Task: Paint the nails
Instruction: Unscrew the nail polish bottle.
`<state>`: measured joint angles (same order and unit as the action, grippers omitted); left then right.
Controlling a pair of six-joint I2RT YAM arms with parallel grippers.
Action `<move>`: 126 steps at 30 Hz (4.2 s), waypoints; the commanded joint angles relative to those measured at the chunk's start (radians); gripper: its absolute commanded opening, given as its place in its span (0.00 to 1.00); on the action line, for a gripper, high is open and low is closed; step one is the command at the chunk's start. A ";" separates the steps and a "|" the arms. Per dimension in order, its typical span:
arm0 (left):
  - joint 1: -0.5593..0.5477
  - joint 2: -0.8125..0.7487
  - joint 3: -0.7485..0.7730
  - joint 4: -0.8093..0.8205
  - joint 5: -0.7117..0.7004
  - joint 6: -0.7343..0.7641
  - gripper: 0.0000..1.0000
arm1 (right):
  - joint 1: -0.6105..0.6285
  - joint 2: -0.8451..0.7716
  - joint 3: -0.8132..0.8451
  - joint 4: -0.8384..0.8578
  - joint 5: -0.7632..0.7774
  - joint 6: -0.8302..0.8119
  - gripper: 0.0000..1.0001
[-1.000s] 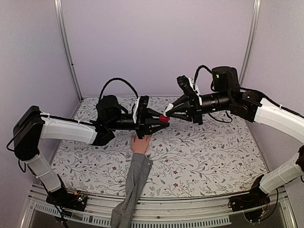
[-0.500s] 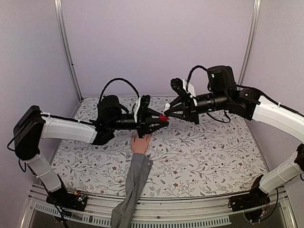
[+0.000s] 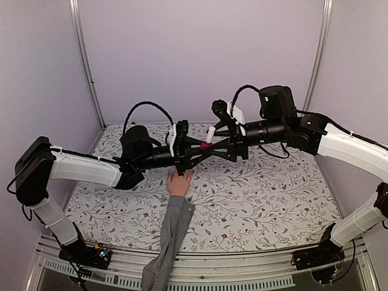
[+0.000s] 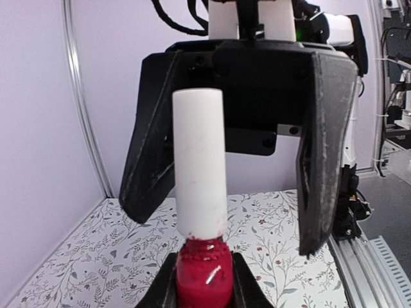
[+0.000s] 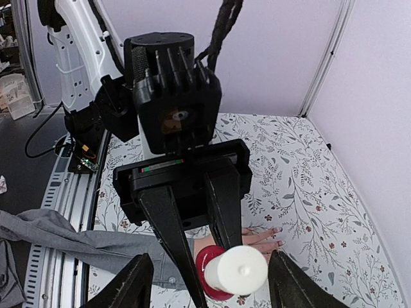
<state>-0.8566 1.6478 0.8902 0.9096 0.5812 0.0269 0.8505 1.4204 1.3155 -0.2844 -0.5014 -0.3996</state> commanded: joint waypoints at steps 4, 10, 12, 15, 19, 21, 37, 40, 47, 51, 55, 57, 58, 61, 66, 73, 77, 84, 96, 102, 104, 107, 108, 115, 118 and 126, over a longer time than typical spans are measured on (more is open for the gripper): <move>-0.014 -0.053 -0.044 0.077 -0.252 0.063 0.00 | -0.039 -0.011 0.000 0.079 0.057 0.195 0.66; -0.045 -0.054 -0.046 0.065 -0.372 0.143 0.00 | -0.063 -0.006 0.015 0.104 0.069 0.336 0.66; -0.063 -0.045 -0.031 0.034 -0.419 0.178 0.00 | -0.064 0.003 0.031 0.100 0.087 0.373 0.65; -0.086 -0.032 -0.010 0.004 -0.476 0.220 0.00 | -0.063 0.012 0.051 0.097 0.098 0.441 0.61; -0.104 -0.018 0.012 -0.023 -0.513 0.249 0.00 | -0.063 0.019 0.064 0.093 0.103 0.463 0.54; -0.109 -0.013 0.019 -0.031 -0.530 0.258 0.00 | -0.063 0.023 0.070 0.091 0.091 0.470 0.48; -0.112 -0.003 0.034 -0.049 -0.574 0.266 0.00 | -0.064 0.065 0.091 0.057 0.036 0.460 0.15; -0.112 -0.007 0.035 -0.052 -0.556 0.261 0.00 | -0.063 0.066 0.091 0.057 0.029 0.444 0.06; -0.070 -0.028 -0.006 -0.016 -0.304 0.158 0.00 | -0.063 0.029 0.039 0.110 -0.051 0.343 0.00; -0.040 -0.027 -0.003 -0.020 -0.099 0.100 0.00 | -0.062 0.005 0.018 0.111 -0.089 0.262 0.00; -0.029 -0.013 0.012 -0.028 0.044 0.065 0.00 | -0.051 -0.023 0.001 0.097 -0.112 0.171 0.00; -0.024 -0.006 0.018 -0.033 0.093 0.055 0.00 | -0.036 -0.037 -0.010 0.091 -0.105 0.128 0.00; -0.024 -0.003 0.022 -0.036 0.116 0.052 0.00 | -0.031 -0.041 -0.012 0.087 -0.105 0.102 0.00; -0.023 0.005 0.033 -0.046 0.171 0.045 0.00 | -0.024 -0.049 -0.013 0.074 -0.107 0.063 0.00; -0.023 0.009 0.040 -0.058 0.180 0.047 0.00 | -0.024 -0.050 -0.014 0.078 -0.110 0.059 0.00; -0.023 0.013 0.041 -0.059 0.180 0.048 0.00 | -0.024 -0.065 -0.019 0.086 -0.127 0.057 0.00; -0.022 0.016 0.043 -0.060 0.186 0.048 0.00 | -0.024 -0.070 -0.020 0.082 -0.139 0.044 0.00; -0.021 0.022 0.049 -0.064 0.201 0.041 0.00 | -0.024 -0.089 -0.023 0.076 -0.150 0.012 0.00; -0.018 0.021 0.056 -0.071 0.194 0.045 0.00 | -0.024 -0.078 -0.016 0.060 -0.132 0.011 0.00; -0.016 0.022 0.053 -0.063 0.176 0.042 0.00 | -0.024 -0.086 -0.018 0.060 -0.121 0.011 0.00; -0.016 0.022 0.052 -0.058 0.171 0.038 0.00 | -0.024 -0.087 -0.016 0.057 -0.115 0.013 0.00; -0.014 0.019 0.049 -0.051 0.162 0.036 0.00 | -0.024 -0.083 -0.014 0.051 -0.122 0.013 0.00; -0.012 0.017 0.047 -0.049 0.159 0.035 0.00 | -0.024 -0.084 -0.015 0.048 -0.125 0.014 0.00; -0.007 0.019 0.044 -0.041 0.138 0.025 0.00 | -0.024 -0.086 -0.012 0.041 -0.161 0.016 0.00; -0.006 0.019 0.043 -0.039 0.134 0.024 0.00 | -0.024 -0.087 -0.012 0.038 -0.166 0.018 0.00; -0.006 0.024 0.042 -0.037 0.127 0.022 0.00 | -0.024 -0.103 -0.014 0.044 -0.170 0.021 0.00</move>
<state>-0.8658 1.6505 0.9268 0.8562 0.7147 0.0574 0.8238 1.3525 1.2953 -0.2760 -0.6487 -0.3798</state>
